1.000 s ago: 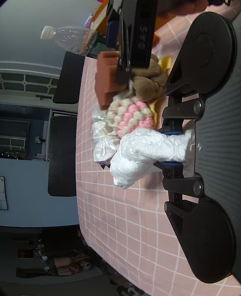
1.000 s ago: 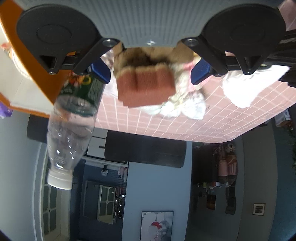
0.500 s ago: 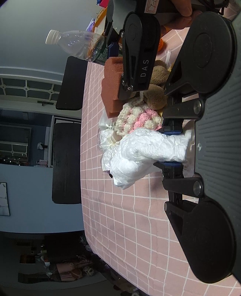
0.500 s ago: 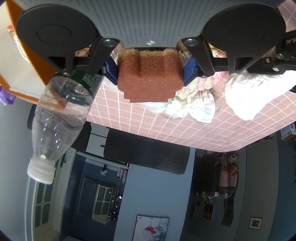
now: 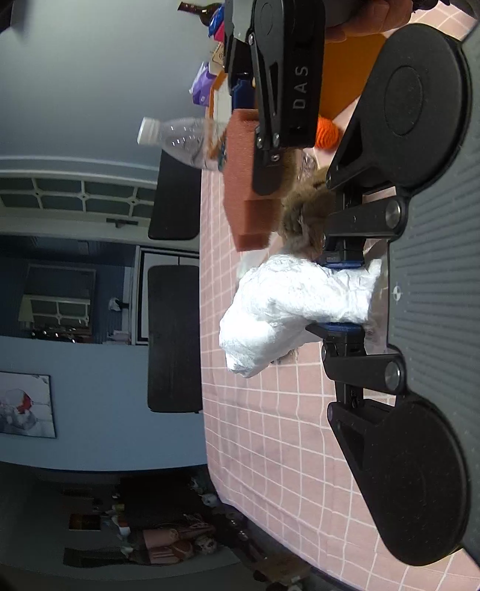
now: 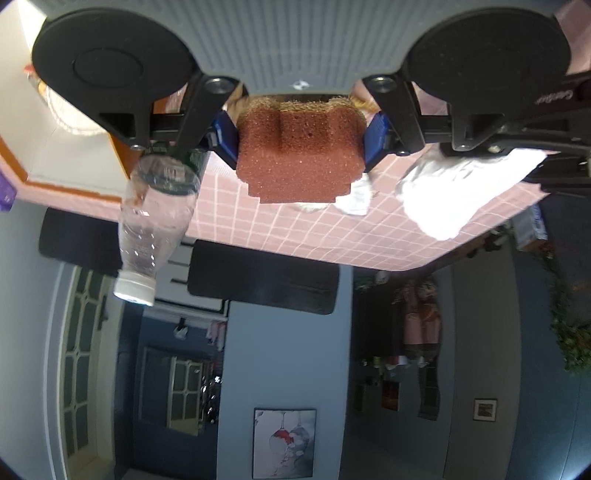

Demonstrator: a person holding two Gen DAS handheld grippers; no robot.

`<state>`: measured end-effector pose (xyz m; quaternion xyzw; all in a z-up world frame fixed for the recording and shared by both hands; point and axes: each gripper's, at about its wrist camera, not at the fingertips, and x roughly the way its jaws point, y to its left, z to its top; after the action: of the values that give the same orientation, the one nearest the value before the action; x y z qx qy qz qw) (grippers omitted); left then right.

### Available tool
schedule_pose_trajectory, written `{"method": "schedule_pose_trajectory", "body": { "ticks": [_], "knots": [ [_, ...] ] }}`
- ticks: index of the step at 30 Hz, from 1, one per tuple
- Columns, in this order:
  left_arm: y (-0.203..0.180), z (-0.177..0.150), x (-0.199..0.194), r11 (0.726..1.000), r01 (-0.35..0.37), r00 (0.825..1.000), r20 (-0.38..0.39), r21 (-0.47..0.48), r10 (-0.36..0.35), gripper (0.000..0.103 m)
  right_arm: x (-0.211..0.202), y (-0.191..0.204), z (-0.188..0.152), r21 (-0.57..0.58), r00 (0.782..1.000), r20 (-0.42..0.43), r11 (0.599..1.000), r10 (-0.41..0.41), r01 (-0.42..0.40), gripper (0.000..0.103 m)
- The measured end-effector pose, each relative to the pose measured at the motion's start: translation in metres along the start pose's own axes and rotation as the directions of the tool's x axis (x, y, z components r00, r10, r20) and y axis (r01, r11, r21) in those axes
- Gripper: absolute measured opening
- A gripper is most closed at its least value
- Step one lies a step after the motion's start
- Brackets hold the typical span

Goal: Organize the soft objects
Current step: 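Grasp the brown bear-shaped sponge with the right gripper while the left gripper holds the tissue, then carry the tissue with the left gripper while the right gripper carries the sponge over the box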

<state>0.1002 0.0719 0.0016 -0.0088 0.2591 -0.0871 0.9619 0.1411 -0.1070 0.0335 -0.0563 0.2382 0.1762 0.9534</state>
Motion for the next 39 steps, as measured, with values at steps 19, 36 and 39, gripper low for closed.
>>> {"method": "schedule_pose_trajectory", "body": {
  "ticks": [19,36,39],
  "knots": [
    [-0.070,0.017,-0.065,0.970,0.195,0.976,0.072,0.142,-0.207,0.029,-0.135,-0.073,-0.014,0.079,0.999,-0.033,0.997,0.015,-0.012,0.066],
    [-0.210,0.066,-0.033,0.751,0.449,0.886,-0.131,0.485,-0.445,0.028,-0.145,-0.188,-0.005,0.007,0.954,-0.264,0.989,-0.141,0.148,0.067],
    [-0.234,0.074,-0.014,0.701,0.497,0.863,-0.209,0.512,-0.460,0.029,-0.130,-0.199,-0.006,-0.029,0.933,-0.333,0.990,-0.139,0.137,0.067]
  ]
}}
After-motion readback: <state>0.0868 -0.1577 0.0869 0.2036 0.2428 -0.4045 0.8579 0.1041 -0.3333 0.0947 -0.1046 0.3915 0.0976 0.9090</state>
